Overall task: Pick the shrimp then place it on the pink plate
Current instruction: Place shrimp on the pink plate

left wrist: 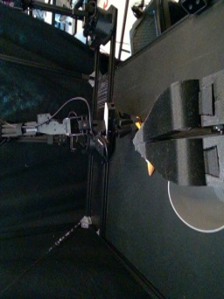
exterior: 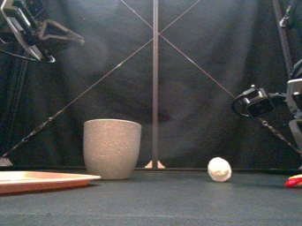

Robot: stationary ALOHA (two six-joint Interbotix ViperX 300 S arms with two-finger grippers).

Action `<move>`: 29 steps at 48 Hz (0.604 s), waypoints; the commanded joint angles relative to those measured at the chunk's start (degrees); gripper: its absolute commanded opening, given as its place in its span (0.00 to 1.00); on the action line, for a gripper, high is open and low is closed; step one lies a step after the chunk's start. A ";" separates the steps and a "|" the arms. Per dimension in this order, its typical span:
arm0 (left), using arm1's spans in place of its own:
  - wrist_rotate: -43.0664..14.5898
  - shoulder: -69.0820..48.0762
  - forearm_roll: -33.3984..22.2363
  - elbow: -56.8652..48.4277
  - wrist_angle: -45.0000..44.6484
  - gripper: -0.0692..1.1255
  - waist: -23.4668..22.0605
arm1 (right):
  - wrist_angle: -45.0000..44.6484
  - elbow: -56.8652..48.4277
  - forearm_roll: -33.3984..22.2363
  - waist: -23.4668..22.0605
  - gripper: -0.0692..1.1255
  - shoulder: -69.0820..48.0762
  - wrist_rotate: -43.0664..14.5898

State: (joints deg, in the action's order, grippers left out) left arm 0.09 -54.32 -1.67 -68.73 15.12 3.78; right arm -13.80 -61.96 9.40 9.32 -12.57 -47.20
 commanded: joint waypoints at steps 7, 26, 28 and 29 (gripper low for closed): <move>0.00 0.18 -0.09 0.70 0.44 0.12 -0.26 | 0.44 1.14 -0.09 0.26 0.60 1.58 0.09; 0.00 0.18 -0.09 0.53 0.44 0.12 -0.26 | 2.11 7.29 -2.81 0.70 0.58 -1.23 0.70; 0.00 0.18 -0.09 0.53 0.53 0.12 -0.26 | 3.08 8.61 -3.96 0.79 0.58 -1.67 0.88; -0.09 0.18 -0.09 0.53 0.53 0.12 -0.26 | 3.69 9.23 -4.66 0.79 0.58 -1.85 0.88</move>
State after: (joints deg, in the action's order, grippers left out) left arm 0.09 -54.32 -1.67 -68.99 15.12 3.60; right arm -12.04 -55.90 6.59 9.84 -12.13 -46.49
